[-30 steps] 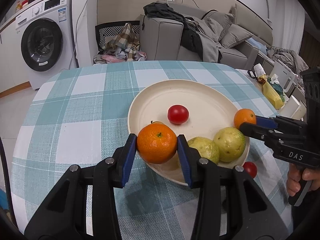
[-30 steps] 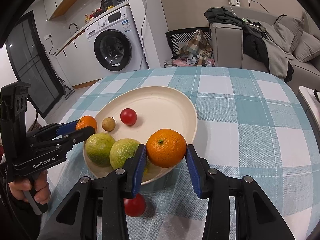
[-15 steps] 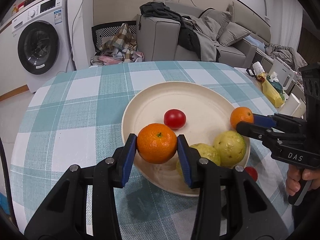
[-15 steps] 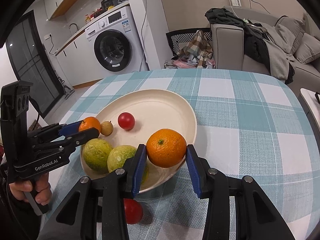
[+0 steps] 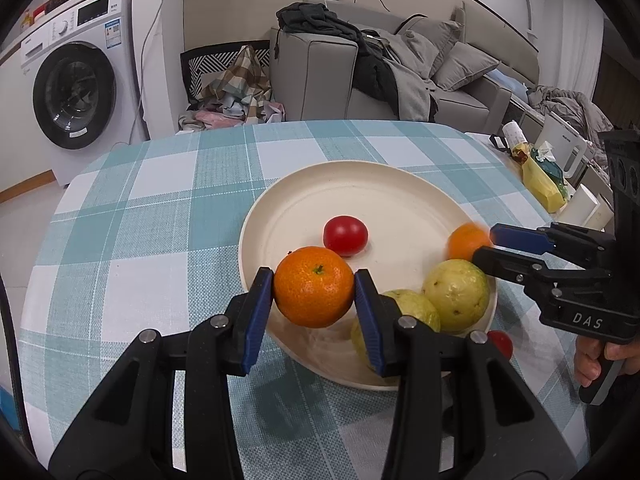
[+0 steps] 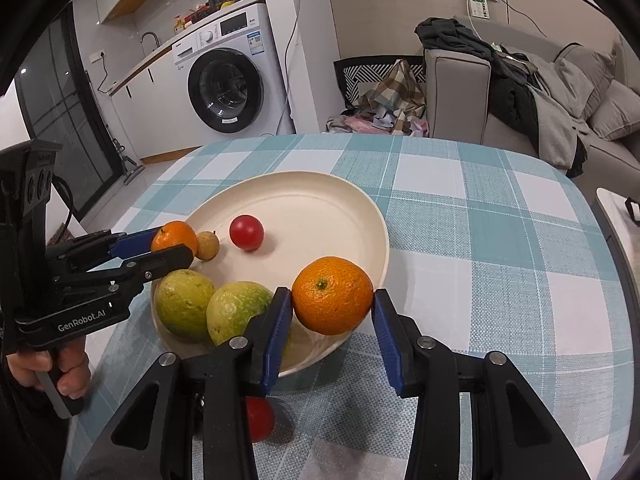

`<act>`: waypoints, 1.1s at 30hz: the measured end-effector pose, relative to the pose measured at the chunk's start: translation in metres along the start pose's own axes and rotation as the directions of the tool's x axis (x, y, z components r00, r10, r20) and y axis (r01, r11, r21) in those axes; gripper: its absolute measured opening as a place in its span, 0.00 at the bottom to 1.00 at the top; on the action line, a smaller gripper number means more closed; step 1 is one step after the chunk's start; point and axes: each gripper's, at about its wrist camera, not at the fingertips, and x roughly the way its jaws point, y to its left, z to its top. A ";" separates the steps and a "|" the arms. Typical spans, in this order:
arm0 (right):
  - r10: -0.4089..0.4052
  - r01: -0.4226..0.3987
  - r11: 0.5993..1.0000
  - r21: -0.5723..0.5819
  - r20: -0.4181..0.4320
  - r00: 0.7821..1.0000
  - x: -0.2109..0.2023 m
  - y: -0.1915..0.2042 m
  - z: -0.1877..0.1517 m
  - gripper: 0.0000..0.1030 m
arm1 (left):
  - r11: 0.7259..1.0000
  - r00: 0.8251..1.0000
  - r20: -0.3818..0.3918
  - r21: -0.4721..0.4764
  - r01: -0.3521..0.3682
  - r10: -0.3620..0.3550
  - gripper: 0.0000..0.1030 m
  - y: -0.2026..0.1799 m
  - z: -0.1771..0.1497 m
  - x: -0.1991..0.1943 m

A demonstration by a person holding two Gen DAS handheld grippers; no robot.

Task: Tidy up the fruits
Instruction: 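Carry the large orange onto the plate with left tool while right tool sets the small orange there, then withdraw both open tools from the plate toward the loose brown fruit and tomato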

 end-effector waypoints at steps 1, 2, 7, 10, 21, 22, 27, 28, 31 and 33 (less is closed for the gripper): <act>-0.003 0.003 1.000 -0.001 0.001 1.000 -0.001 0.000 0.000 0.45 | 1.000 1.000 0.001 0.001 0.000 0.000 0.37 0.001 -0.001 -0.001; -0.004 0.004 1.000 -0.002 0.003 1.000 -0.002 0.000 0.000 0.46 | 1.000 1.000 0.001 0.005 -0.001 0.001 0.37 0.000 -0.001 -0.002; -0.016 0.016 1.000 -0.002 0.012 1.000 -0.008 -0.001 -0.002 0.54 | 1.000 1.000 -0.004 0.014 -0.017 0.017 0.41 -0.002 -0.002 -0.003; -0.020 0.020 1.000 0.011 0.030 0.999 -0.014 -0.003 -0.006 0.69 | 1.000 1.000 0.006 0.009 -0.021 0.021 0.57 -0.001 -0.002 -0.010; -0.048 0.044 0.997 0.061 0.063 0.997 -0.040 -0.010 -0.021 1.00 | 0.999 0.997 0.063 0.026 -0.038 0.037 0.99 -0.013 -0.010 -0.054; -0.043 0.039 0.997 0.063 0.064 0.997 -0.042 -0.010 -0.021 1.00 | 0.999 0.997 0.067 0.028 -0.037 0.035 0.99 -0.015 -0.012 -0.058; -0.027 0.024 0.998 0.051 0.059 0.998 -0.049 -0.004 -0.029 1.00 | 0.999 0.997 0.068 0.024 -0.035 0.033 0.99 -0.021 -0.024 -0.075; -0.025 0.022 0.999 0.049 0.057 0.998 -0.050 -0.003 -0.031 1.00 | 0.999 0.997 0.069 0.024 -0.036 0.034 0.99 -0.022 -0.026 -0.079; -0.017 0.015 0.999 0.048 0.043 0.999 -0.051 0.001 -0.037 1.00 | 0.999 0.997 0.068 0.020 -0.033 0.032 0.99 -0.026 -0.034 -0.087; -0.012 0.011 0.999 0.044 0.033 0.999 -0.052 0.004 -0.042 1.00 | 0.999 0.997 0.066 0.017 -0.032 0.031 0.99 -0.027 -0.038 -0.092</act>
